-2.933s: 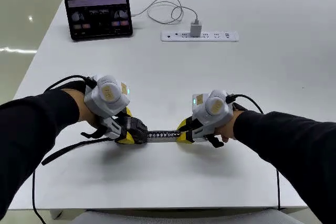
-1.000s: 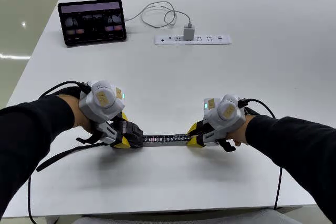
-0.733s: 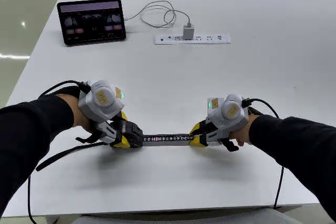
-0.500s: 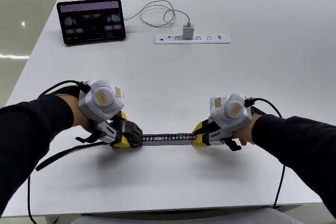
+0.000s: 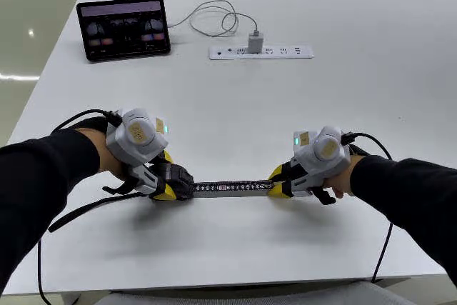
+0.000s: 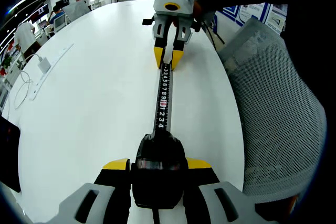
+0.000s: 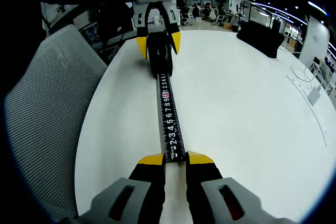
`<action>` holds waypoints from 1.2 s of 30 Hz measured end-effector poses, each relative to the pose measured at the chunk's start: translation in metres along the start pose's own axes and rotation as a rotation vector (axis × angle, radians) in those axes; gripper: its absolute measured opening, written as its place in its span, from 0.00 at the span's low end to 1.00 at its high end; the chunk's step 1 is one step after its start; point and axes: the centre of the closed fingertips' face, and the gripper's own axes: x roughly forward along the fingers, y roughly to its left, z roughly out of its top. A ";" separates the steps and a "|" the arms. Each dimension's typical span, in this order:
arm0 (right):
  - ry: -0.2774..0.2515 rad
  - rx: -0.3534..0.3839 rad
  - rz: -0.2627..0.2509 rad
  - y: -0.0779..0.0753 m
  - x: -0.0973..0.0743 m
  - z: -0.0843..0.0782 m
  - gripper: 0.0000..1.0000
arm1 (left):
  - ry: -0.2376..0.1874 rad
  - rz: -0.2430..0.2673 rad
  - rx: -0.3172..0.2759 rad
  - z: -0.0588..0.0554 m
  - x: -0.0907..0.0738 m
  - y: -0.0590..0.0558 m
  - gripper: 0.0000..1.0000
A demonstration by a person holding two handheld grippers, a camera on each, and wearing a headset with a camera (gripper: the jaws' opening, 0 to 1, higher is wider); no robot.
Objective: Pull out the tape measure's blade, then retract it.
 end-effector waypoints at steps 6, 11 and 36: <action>0.002 0.001 -0.004 0.000 -0.003 -0.003 0.09 | -0.001 -0.001 0.002 -0.001 0.000 0.001 0.34; 0.003 0.009 -0.006 0.000 -0.006 -0.006 0.09 | 0.000 -0.001 0.002 -0.001 0.001 0.001 0.34; 0.004 0.029 -0.017 -0.004 -0.019 -0.020 0.09 | -0.006 0.006 -0.005 0.000 0.000 0.000 0.34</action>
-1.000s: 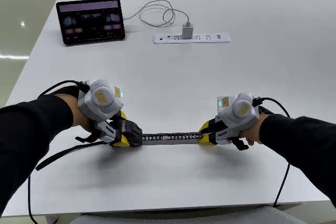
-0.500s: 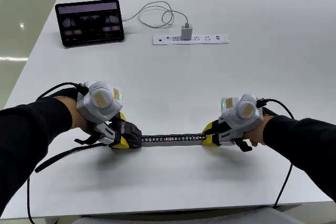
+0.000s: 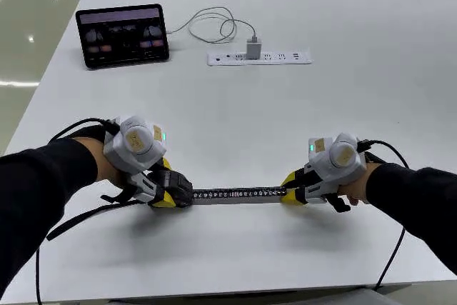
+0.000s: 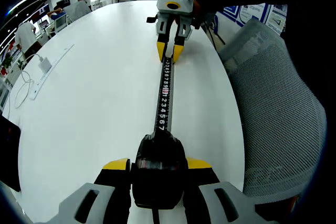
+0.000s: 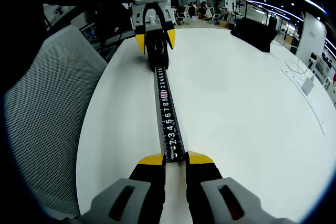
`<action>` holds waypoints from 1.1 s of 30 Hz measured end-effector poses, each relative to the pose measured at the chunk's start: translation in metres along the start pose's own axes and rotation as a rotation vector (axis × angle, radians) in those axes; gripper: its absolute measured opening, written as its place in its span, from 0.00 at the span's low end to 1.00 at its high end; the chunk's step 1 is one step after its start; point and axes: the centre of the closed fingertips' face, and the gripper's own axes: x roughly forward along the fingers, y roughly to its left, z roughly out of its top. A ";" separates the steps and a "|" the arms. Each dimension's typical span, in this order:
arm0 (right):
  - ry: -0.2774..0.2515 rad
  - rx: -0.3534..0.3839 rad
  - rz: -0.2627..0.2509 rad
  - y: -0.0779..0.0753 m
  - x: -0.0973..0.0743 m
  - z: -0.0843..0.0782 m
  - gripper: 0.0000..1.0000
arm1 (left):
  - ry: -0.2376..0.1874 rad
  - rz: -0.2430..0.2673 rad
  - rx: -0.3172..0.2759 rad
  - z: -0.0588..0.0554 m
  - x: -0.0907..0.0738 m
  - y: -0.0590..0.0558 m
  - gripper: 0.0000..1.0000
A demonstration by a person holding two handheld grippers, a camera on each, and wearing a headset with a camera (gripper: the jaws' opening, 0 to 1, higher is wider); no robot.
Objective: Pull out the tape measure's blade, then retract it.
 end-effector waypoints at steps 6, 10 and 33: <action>0.001 -0.001 -0.003 0.000 -0.002 -0.002 0.09 | 0.000 -0.002 0.003 0.000 0.000 0.000 0.34; -0.003 0.005 -0.003 0.000 -0.003 -0.004 0.09 | 0.000 -0.003 0.004 0.000 0.000 0.000 0.34; 0.011 0.018 -0.022 -0.003 -0.019 -0.020 0.09 | -0.001 0.000 0.001 0.000 0.001 0.001 0.34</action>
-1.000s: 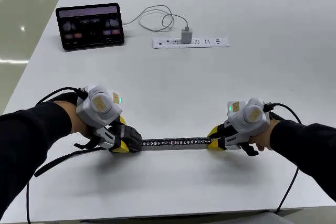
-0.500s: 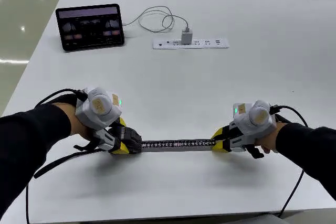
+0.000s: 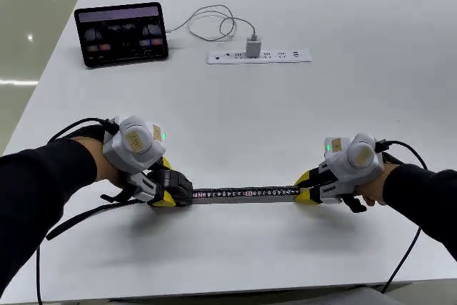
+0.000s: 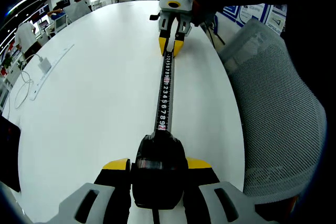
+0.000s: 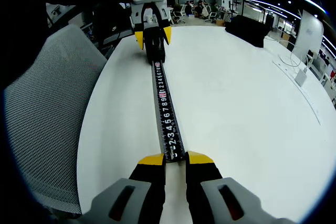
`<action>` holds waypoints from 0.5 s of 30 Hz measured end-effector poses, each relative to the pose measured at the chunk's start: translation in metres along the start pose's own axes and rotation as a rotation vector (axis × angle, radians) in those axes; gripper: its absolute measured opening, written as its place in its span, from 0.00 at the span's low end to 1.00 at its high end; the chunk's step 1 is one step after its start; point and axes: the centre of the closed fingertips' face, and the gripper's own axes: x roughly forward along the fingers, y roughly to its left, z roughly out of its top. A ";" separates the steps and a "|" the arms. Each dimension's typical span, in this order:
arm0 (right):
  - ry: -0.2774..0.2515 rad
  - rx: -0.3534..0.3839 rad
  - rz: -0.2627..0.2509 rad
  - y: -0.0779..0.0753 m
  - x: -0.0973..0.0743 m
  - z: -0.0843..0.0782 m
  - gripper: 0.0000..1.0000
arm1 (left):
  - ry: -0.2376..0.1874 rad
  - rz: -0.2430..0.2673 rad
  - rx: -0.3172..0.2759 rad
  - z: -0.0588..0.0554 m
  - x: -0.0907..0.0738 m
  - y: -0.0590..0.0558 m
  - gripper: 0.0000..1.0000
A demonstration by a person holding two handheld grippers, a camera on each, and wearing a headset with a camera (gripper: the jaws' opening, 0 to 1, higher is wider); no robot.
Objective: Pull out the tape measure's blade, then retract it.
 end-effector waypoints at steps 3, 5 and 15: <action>0.004 0.001 -0.006 -0.002 -0.002 -0.003 0.09 | -0.001 0.002 -0.002 0.000 0.000 0.000 0.34; 0.006 0.002 -0.007 -0.002 -0.004 -0.005 0.09 | 0.000 0.003 -0.002 0.000 0.000 0.000 0.34; 0.013 0.001 -0.015 -0.005 -0.009 -0.010 0.09 | -0.005 0.008 -0.006 0.001 -0.001 0.000 0.34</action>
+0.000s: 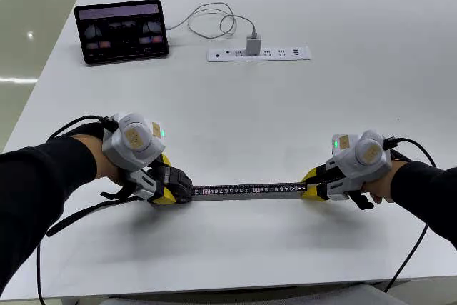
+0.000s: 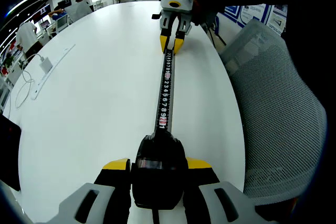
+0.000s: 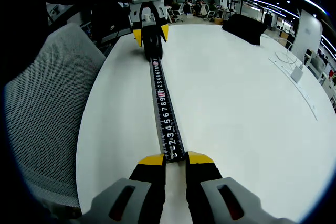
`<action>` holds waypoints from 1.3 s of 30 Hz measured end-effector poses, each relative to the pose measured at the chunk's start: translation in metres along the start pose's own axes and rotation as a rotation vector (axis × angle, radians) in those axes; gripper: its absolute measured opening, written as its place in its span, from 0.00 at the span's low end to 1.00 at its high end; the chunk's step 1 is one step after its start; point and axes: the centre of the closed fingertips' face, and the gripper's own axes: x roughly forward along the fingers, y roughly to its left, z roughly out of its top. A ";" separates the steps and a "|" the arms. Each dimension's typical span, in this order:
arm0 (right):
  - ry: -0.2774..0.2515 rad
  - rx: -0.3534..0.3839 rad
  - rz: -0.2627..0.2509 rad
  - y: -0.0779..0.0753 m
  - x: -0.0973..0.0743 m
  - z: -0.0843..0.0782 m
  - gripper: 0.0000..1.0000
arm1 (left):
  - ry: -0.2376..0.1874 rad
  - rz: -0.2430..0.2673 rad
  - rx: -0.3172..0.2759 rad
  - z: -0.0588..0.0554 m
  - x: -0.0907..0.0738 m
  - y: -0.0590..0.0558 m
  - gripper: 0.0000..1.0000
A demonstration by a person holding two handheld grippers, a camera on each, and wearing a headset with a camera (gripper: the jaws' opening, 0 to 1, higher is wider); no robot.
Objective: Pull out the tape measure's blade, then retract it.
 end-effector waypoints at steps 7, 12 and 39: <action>0.003 0.001 -0.004 -0.002 -0.002 -0.003 0.09 | 0.000 0.001 -0.002 0.000 0.000 0.000 0.34; -0.004 0.012 -0.008 -0.002 -0.003 -0.003 0.09 | 0.001 0.000 0.000 0.000 0.000 0.000 0.34; 0.020 0.020 -0.005 0.005 -0.004 0.001 0.09 | -0.007 0.002 0.000 -0.001 0.001 0.002 0.34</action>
